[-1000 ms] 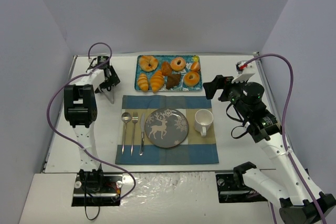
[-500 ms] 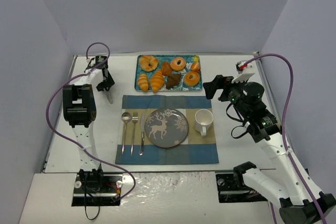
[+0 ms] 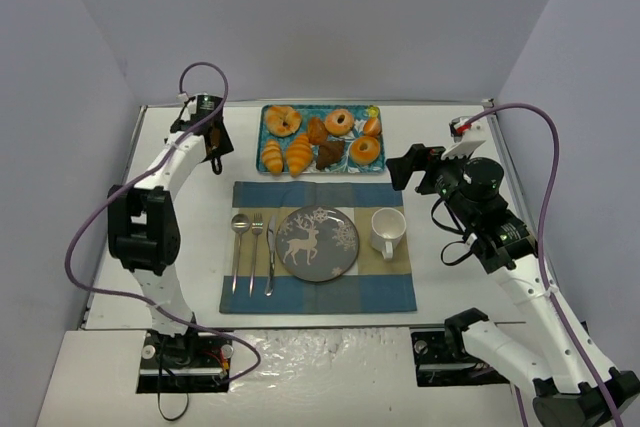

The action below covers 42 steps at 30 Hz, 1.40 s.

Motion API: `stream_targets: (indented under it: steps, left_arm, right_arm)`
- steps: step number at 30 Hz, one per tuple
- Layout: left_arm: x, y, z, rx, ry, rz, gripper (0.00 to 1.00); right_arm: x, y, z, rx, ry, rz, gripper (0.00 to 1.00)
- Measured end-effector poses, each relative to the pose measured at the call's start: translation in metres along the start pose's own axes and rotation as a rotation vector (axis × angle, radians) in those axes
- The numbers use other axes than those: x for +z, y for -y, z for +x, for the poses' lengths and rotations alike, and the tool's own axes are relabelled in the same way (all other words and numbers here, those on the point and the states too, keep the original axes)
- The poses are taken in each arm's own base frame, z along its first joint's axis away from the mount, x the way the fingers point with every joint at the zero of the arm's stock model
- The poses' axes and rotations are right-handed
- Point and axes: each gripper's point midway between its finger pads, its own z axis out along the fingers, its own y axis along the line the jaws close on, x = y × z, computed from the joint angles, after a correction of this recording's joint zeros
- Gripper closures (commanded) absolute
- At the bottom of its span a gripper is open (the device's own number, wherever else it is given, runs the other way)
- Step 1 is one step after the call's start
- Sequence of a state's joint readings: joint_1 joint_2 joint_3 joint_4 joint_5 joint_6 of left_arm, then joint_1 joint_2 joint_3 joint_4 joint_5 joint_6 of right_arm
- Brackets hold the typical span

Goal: Place the bread

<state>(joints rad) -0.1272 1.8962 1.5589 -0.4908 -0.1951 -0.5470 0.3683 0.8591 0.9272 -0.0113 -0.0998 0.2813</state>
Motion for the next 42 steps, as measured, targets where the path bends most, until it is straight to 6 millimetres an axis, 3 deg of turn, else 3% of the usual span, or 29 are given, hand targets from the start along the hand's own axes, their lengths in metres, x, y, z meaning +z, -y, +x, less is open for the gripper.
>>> stream_targets:
  steps: [6,9,12,16,31,37,42]
  left_arm:
    - [-0.072,0.014,-0.038,0.003,0.161,0.071,0.59]
    - [-0.093,0.018,-0.038,0.016,0.190,0.089,0.59]
    - [-0.106,0.025,-0.026,0.055,0.182,0.108,0.56]
    - [-0.119,0.043,-0.004,0.114,0.154,0.154,0.54]
    - [-0.153,0.105,0.043,0.250,0.103,0.338,0.54]
    - [-0.160,0.121,0.058,0.296,0.081,0.386,0.53]
    - [-0.154,0.126,0.072,0.338,0.046,0.389,0.51]
  right_arm:
    - [-0.001,0.000,0.000,0.000,0.002,-0.001,0.00]
    - [-0.001,-0.001,0.000,0.000,0.002,-0.002,0.00]
    - [-0.001,-0.001,0.000,0.000,0.001,-0.002,0.00]
    - [-0.001,-0.001,0.000,0.000,0.002,-0.002,0.00]
    - [-0.001,0.000,-0.002,-0.003,0.007,0.003,0.00]
    - [-0.001,0.000,-0.002,-0.004,0.007,0.003,0.00]
    - [-0.001,0.000,-0.001,-0.004,0.006,0.002,0.00]
